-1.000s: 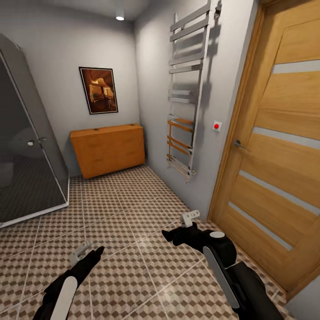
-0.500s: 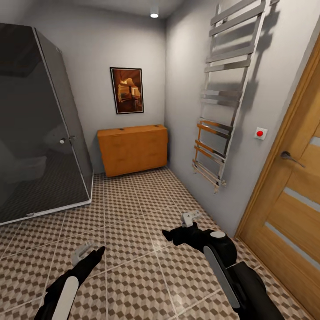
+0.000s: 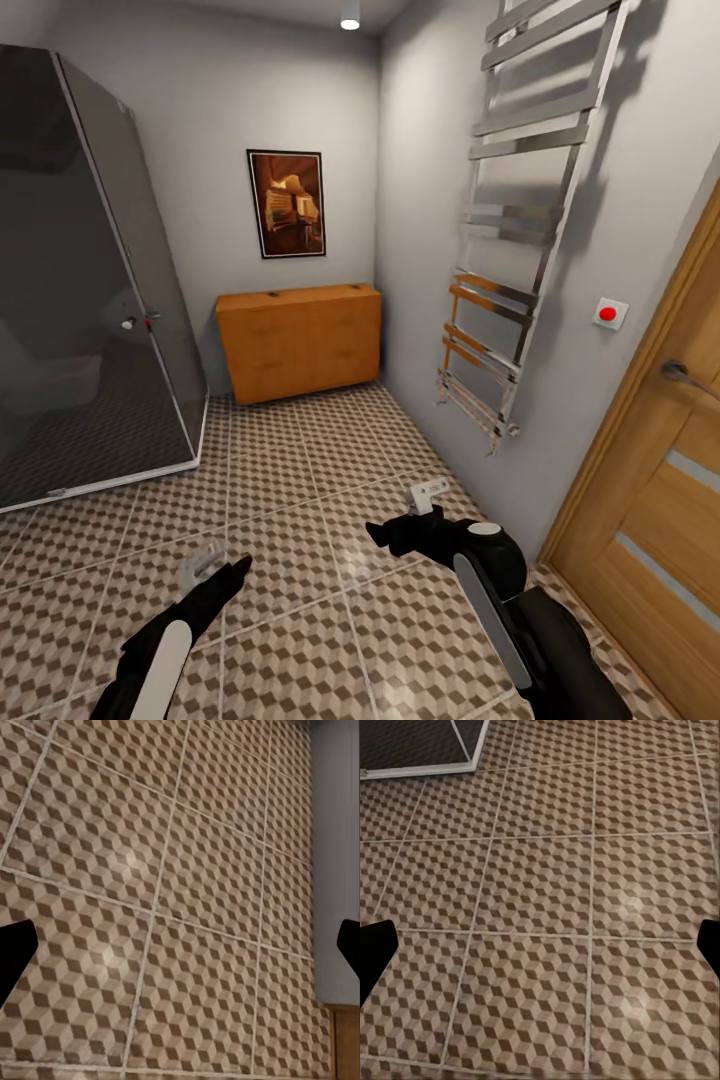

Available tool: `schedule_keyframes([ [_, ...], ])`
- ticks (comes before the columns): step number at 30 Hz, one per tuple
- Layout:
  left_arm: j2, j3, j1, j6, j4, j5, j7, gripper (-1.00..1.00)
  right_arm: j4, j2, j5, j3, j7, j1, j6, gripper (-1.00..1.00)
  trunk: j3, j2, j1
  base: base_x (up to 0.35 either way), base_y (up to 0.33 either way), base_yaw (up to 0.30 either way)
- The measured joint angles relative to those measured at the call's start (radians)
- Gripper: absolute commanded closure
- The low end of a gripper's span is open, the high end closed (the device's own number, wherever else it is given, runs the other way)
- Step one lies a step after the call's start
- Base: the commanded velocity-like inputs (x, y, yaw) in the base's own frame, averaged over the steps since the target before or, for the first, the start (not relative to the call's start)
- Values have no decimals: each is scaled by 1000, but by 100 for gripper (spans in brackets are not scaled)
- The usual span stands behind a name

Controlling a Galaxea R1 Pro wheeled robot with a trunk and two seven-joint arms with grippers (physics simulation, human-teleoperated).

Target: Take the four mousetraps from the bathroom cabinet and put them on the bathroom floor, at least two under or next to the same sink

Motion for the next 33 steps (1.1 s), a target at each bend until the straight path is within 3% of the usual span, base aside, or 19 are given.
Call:
schedule_keyframes([
  [5,0,-18,-1,0,4,0,0,-100,43,2,2,1,-1,-4,-7,-100,0,0,0,317,-195,2],
  [18,0,-21,-1,0,15,3,-3,-100,85,5,5,5,0,-8,-10,-100,0,0,0,321,-169,0],
  [33,0,-21,-1,-1,21,7,-3,-100,178,6,6,9,1,-35,-12,-100,0,0,0,341,71,0],
])
